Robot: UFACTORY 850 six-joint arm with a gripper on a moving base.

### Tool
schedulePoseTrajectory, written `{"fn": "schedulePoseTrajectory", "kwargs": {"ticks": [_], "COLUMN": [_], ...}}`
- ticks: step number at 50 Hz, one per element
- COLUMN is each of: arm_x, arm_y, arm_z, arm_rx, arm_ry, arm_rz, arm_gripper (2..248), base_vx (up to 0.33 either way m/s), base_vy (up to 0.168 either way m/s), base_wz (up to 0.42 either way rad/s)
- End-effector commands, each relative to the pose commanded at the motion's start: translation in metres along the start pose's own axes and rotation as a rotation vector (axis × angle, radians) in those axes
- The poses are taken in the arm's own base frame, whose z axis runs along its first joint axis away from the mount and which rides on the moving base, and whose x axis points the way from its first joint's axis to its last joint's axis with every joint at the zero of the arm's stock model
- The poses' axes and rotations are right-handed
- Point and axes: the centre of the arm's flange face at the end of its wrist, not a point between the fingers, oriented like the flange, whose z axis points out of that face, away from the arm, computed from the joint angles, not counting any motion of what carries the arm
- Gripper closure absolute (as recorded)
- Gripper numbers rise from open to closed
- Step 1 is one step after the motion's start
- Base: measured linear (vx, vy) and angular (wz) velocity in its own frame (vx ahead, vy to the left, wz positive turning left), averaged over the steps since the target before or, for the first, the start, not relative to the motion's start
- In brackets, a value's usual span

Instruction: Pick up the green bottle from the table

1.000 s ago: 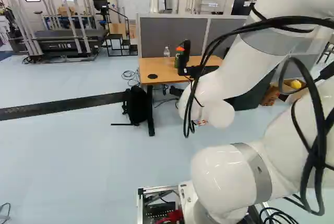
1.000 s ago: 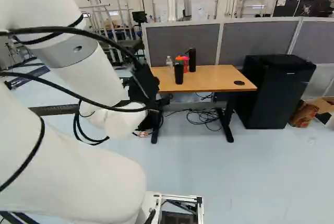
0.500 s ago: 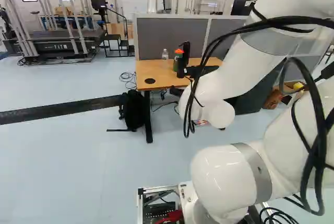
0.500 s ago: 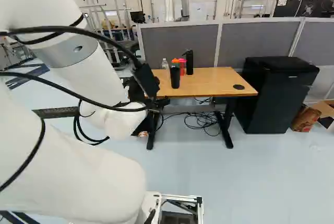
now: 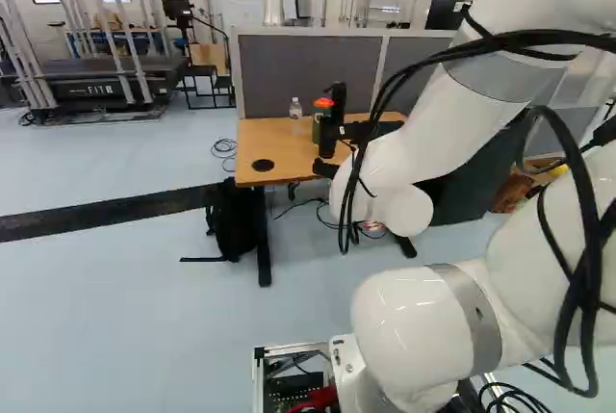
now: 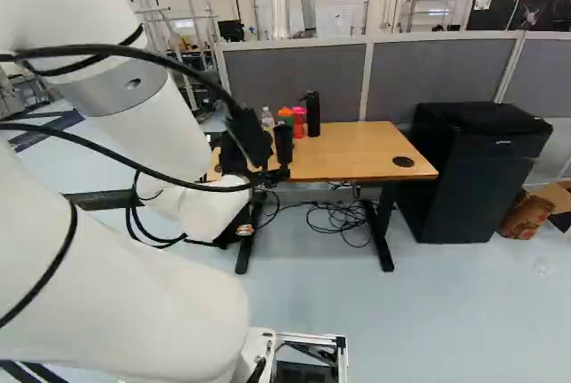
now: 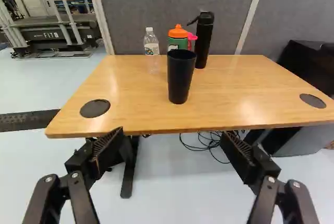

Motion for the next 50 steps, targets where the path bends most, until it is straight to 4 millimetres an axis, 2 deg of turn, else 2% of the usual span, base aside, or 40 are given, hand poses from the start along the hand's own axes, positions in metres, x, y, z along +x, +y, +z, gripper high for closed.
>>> {"fn": "schedulePoseTrajectory", "kwargs": {"ticks": [17, 50], "arm_x": [0.0000, 0.0000], "arm_y": [0.0000, 0.0000], "arm_z": [0.0000, 0.0000], "arm_rx": [0.000, 0.000], "arm_ry": [0.000, 0.000], "arm_rz": [0.000, 0.000], "arm_gripper": [3, 3], "base_vx": [0.221, 0.068], "base_vy": [-0.076, -0.012], "base_wz": [-0.003, -0.008]}}
